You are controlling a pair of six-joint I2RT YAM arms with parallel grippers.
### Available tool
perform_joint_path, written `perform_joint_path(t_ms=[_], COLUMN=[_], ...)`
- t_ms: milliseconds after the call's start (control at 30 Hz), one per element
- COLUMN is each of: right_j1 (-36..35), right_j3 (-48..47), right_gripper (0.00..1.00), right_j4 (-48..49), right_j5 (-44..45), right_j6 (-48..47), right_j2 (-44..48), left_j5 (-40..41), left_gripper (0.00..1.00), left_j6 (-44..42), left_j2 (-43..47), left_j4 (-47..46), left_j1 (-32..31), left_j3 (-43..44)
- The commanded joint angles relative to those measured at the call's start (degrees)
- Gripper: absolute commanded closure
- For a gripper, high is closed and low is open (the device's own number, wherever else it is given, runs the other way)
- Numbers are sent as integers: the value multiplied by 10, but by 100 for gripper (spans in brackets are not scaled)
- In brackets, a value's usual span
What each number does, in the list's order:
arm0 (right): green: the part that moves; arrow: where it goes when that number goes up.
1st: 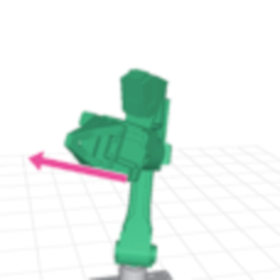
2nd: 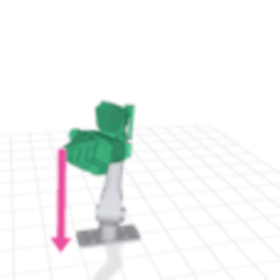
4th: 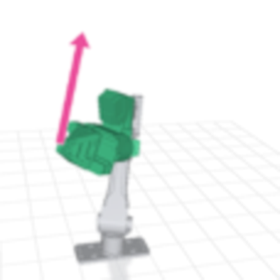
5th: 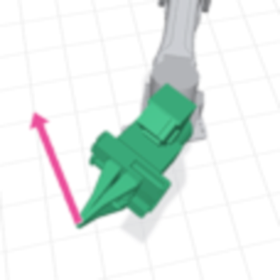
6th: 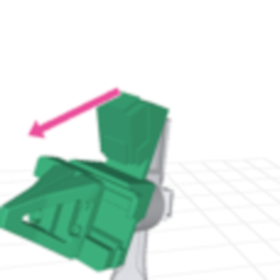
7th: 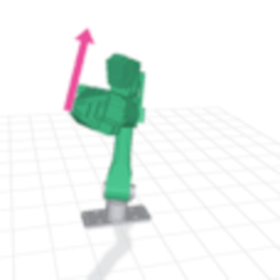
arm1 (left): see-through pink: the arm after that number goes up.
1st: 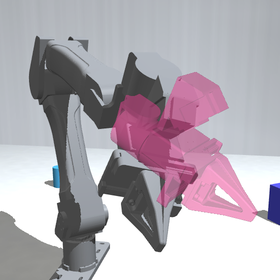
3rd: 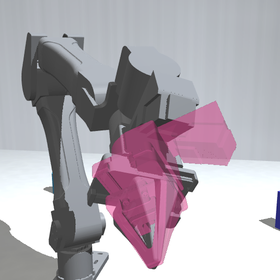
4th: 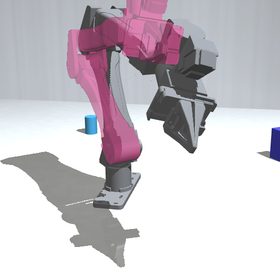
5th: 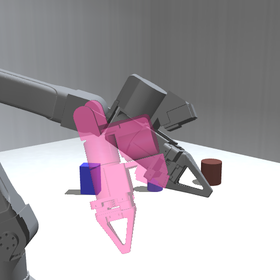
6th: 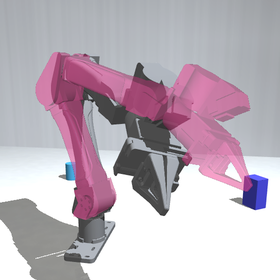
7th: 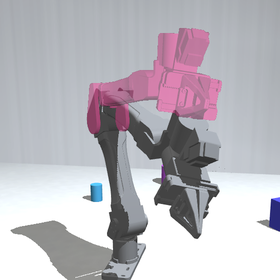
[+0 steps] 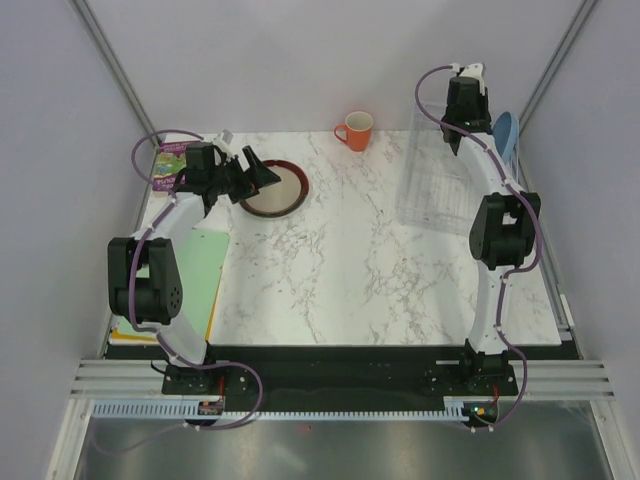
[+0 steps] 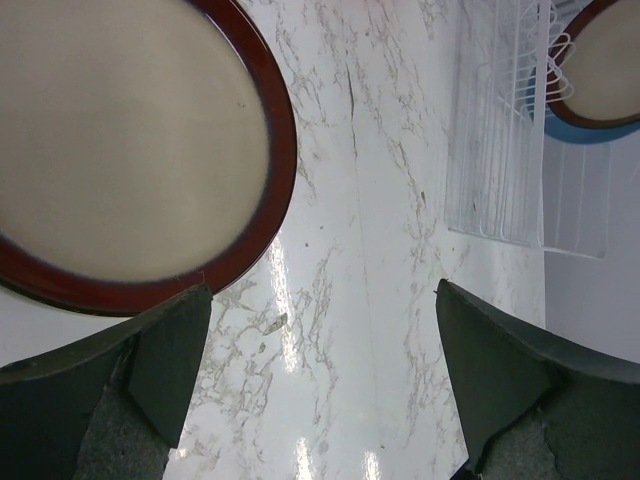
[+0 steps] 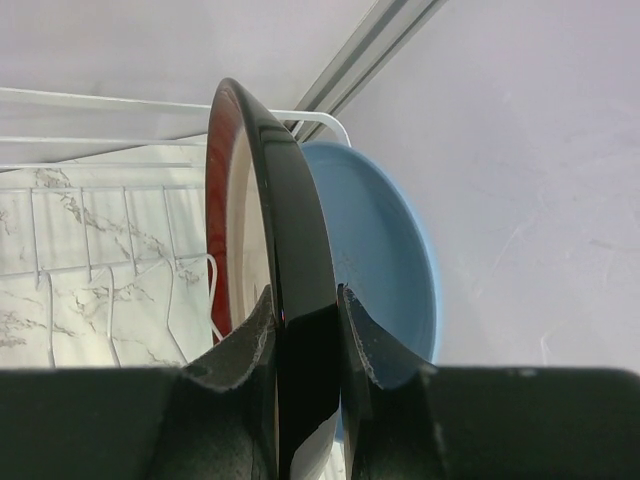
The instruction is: Unload the plates from the dish rack
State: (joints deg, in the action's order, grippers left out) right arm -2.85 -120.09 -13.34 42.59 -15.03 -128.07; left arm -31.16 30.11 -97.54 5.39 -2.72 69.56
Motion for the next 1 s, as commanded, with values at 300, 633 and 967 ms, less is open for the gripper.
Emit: perform_joint_path(t_ms=[300, 633, 967], right_j1=[-2, -80, -152], right_j3=[-16, 158, 306], right_gripper=[100, 100, 100], right_j4=[20, -58, -25], right_j5=[-6, -247, -448], right_j6=[34, 217, 389], right_j2=[173, 363, 482], left_j5=[-72, -145, -167], left_gripper=[0, 0, 0], left_j6=[38, 98, 179], left_j2=[38, 81, 93], left_j4=[-51, -175, -321], left_j1=[-1, -2, -36], left_j3=[-20, -83, -166])
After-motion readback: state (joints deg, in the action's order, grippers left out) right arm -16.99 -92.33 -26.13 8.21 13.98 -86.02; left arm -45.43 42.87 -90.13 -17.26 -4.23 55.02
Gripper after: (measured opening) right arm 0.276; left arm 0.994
